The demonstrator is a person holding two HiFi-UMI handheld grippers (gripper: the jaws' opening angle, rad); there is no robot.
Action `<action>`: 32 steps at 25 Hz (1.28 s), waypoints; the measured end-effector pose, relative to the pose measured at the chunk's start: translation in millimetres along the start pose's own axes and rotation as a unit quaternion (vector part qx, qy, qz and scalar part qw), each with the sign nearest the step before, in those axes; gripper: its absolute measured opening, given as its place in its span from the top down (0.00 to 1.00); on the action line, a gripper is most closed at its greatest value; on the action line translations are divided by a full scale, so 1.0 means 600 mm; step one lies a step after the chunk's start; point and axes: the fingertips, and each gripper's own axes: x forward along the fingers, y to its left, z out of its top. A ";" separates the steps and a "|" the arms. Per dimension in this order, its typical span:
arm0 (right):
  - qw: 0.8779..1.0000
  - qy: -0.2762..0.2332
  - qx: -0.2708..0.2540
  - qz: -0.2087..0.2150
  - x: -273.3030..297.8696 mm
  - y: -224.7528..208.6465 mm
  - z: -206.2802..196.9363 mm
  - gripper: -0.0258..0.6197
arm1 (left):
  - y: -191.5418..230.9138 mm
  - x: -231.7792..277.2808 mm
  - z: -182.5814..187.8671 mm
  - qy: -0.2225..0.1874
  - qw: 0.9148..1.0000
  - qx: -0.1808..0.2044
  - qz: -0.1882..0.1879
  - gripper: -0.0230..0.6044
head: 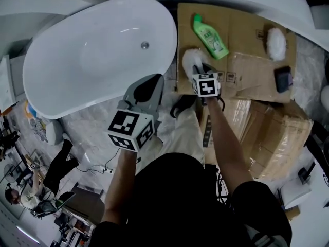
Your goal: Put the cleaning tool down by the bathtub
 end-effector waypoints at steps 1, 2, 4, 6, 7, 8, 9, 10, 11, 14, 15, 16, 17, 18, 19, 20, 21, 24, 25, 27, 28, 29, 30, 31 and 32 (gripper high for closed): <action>1.000 0.000 -0.001 -0.002 -0.002 0.000 0.001 0.81 | 0.001 -0.003 0.001 -0.001 1.000 -0.001 0.001 0.97; 1.000 -0.002 -0.002 -0.005 -0.005 0.000 0.004 0.81 | 0.001 -0.006 0.003 -0.003 1.000 -0.002 0.002 0.97; 1.000 -0.009 -0.005 -0.012 -0.009 -0.002 0.011 0.81 | 0.002 -0.010 0.006 -0.006 1.000 -0.002 0.002 0.97; 1.000 -0.011 -0.007 -0.015 -0.013 0.000 0.014 0.81 | 0.002 -0.015 0.008 -0.008 1.000 -0.001 0.001 0.97; 1.000 -0.012 -0.007 -0.016 -0.015 0.001 0.015 0.81 | 0.001 -0.017 0.009 -0.009 1.000 -0.001 0.001 0.97; 1.000 -0.012 -0.008 -0.016 -0.018 0.002 0.016 0.81 | 0.000 -0.019 0.011 -0.009 1.000 0.000 0.000 0.97; 1.000 -0.012 -0.008 -0.015 -0.021 0.003 0.017 0.81 | -0.001 -0.021 0.012 -0.010 1.000 0.000 -0.001 0.97; 1.000 -0.012 -0.007 -0.015 -0.025 0.003 0.017 0.81 | -0.003 -0.022 0.013 -0.011 1.000 0.001 -0.003 0.97; 1.000 -0.013 -0.007 -0.016 -0.029 0.002 0.017 0.81 | -0.006 -0.024 0.015 -0.012 1.000 0.001 -0.006 0.97; 1.000 -0.020 -0.006 -0.023 -0.042 0.001 0.021 0.81 | -0.009 -0.032 0.018 -0.015 1.000 0.004 -0.010 0.97; 0.999 -0.022 -0.005 -0.025 -0.046 0.001 0.023 0.81 | -0.010 -0.035 0.020 -0.016 1.000 0.005 -0.011 0.97; 0.999 -0.024 -0.006 -0.026 -0.051 0.000 0.025 0.81 | -0.011 -0.037 0.021 -0.017 1.000 0.006 -0.012 0.97; 0.999 -0.026 -0.006 -0.028 -0.055 0.000 0.026 0.81 | -0.013 -0.040 0.022 -0.018 1.000 0.006 -0.014 0.97; 0.999 -0.028 -0.007 -0.030 -0.061 0.000 0.027 0.81 | -0.015 -0.043 0.023 -0.019 1.000 0.007 -0.015 0.97; 0.999 -0.030 -0.008 -0.032 -0.067 0.001 0.029 0.81 | -0.017 -0.045 0.023 -0.020 1.000 0.008 -0.017 0.97; 0.999 -0.033 -0.008 -0.033 -0.073 0.001 0.031 0.81 | -0.019 -0.048 0.024 -0.021 1.000 0.009 -0.018 0.97; 0.999 -0.037 -0.009 -0.035 -0.080 0.003 0.033 0.81 | -0.021 -0.052 0.026 -0.021 1.000 0.011 -0.020 0.97; 0.998 -0.044 -0.011 -0.041 -0.099 0.008 0.038 0.81 | -0.026 -0.063 0.031 -0.024 0.999 0.015 -0.026 0.97; 0.998 -0.045 -0.011 -0.043 -0.106 0.010 0.040 0.81 | -0.027 -0.066 0.034 -0.025 0.999 0.016 -0.028 0.97; 0.998 -0.049 -0.012 -0.047 -0.120 0.015 0.046 0.81 | -0.030 -0.074 0.039 -0.028 0.999 0.018 -0.032 0.97; 0.997 -0.052 -0.013 -0.048 -0.128 0.017 0.049 0.81 | -0.031 -0.078 0.042 -0.029 0.999 0.019 -0.034 0.97; 0.997 -0.055 -0.014 -0.051 -0.137 0.020 0.053 0.81 | -0.034 -0.082 0.045 -0.030 0.999 0.020 -0.036 0.97; 0.997 -0.058 -0.015 -0.053 -0.145 0.024 0.056 0.81 | -0.036 -0.087 0.047 -0.031 0.999 0.021 -0.039 0.97; 0.996 -0.062 -0.016 -0.055 -0.155 0.027 0.059 0.81 | -0.039 -0.091 0.049 -0.031 0.998 0.024 -0.042 0.97; 0.996 -0.065 -0.017 -0.057 -0.164 0.031 0.063 0.81 | -0.042 -0.096 0.051 -0.031 0.998 0.026 -0.045 0.97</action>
